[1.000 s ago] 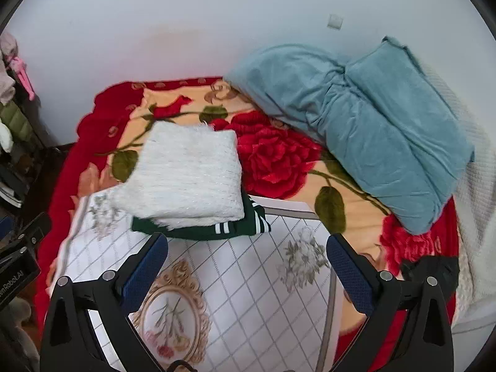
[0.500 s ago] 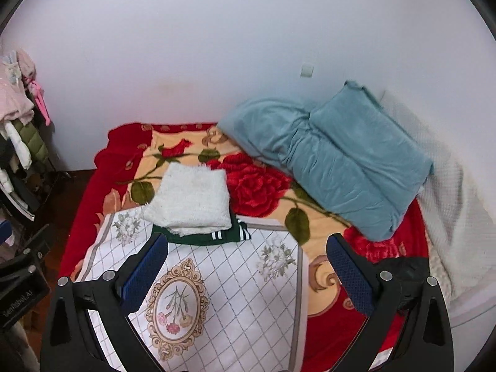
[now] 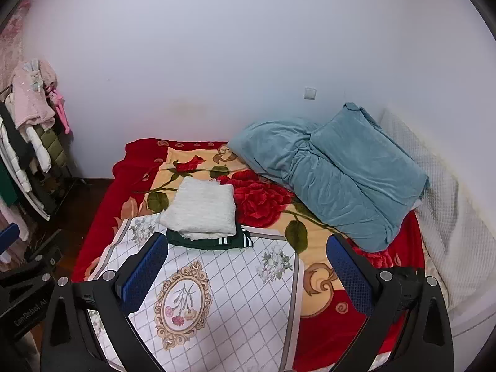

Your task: Fold large clothes

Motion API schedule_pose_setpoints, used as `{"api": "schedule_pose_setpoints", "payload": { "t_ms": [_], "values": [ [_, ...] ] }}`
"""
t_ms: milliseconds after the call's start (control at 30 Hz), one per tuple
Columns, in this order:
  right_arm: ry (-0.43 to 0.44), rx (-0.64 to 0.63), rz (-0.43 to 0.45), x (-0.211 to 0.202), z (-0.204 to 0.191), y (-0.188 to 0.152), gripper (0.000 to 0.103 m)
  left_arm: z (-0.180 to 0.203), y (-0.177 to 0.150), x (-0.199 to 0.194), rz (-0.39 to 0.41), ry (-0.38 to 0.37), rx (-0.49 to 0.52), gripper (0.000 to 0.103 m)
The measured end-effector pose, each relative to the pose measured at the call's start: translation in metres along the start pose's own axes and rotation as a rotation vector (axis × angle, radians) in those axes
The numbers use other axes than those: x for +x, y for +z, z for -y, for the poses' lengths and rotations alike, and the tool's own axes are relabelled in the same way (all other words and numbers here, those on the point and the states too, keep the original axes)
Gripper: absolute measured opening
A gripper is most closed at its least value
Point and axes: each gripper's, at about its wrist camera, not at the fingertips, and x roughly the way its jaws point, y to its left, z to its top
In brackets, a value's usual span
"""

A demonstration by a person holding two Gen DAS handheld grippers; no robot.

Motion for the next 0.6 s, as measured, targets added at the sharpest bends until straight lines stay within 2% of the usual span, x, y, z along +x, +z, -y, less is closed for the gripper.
{"api": "schedule_pose_setpoints", "payload": {
  "t_ms": [233, 600],
  "values": [
    [-0.003, -0.024, 0.039, -0.028, -0.002, -0.004, 0.103, -0.003, -0.002, -0.018, 0.038, 0.008, -0.015, 0.1],
    [0.019, -0.033, 0.048, -0.041, -0.005, -0.005, 0.103, -0.009, -0.005, -0.031, 0.059, 0.022, -0.033, 0.1]
  ]
}}
